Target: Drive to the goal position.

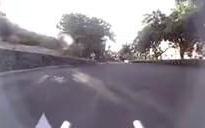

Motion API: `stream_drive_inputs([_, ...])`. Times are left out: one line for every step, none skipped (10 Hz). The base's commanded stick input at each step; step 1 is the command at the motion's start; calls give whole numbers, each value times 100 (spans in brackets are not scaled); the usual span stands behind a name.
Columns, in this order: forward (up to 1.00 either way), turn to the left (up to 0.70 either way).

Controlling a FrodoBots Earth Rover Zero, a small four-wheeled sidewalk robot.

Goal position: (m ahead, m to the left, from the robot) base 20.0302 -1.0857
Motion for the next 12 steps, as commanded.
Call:
stream_drive_inputs([67,2])
stream_drive_inputs([67,2])
stream_drive_inputs([67,2])
stream_drive_inputs([67,2])
stream_drive_inputs([67,2])
stream_drive_inputs([67,2])
stream_drive_inputs([67,2])
stream_drive_inputs([67,2])
stream_drive_inputs([67,2])
stream_drive_inputs([67,2])
stream_drive_inputs([67,2])
stream_drive_inputs([67,2])
